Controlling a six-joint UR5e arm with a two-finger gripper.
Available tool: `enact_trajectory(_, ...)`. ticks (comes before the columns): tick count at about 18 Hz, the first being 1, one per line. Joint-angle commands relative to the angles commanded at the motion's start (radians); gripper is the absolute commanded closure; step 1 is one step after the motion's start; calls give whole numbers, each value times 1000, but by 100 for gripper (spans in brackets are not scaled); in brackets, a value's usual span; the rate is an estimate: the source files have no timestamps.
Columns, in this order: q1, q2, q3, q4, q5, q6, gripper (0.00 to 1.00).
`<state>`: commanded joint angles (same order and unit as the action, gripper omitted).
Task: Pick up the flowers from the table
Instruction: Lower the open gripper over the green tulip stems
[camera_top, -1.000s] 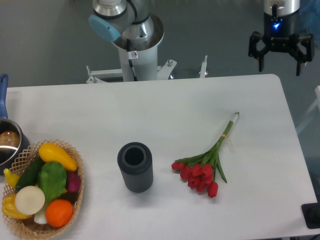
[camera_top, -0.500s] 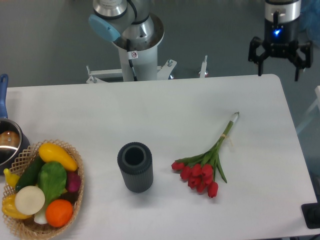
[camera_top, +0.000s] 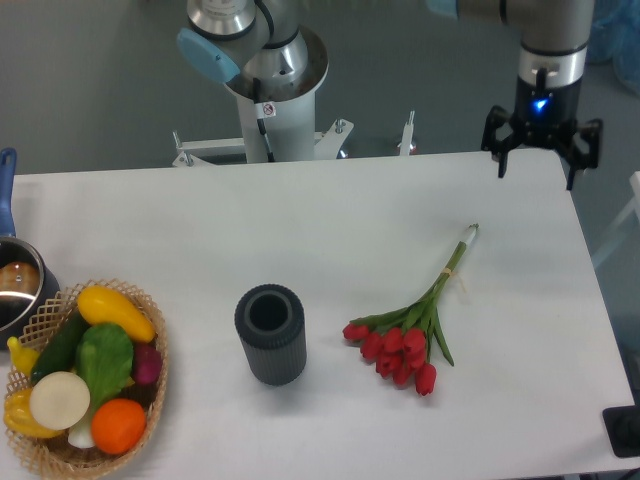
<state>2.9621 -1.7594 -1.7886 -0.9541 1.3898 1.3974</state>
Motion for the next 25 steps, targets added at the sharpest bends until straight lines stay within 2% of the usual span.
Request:
enact_trajectory(4,-29,-29,-35,0,0,-2,0)
enact_trajectory(10,-120,-118,-32,9,-3,-46,0)
enact_trajectory(12,-129,-120,-31,15,0,-92,0)
enact_trajectory(16,-133,-135,-26,14,0,-81,0)
enact_trajectory(19,-176,-169,-23,14,2,-32,0)
enact_trajectory(25,-176,-206,-20,17,2,23,0)
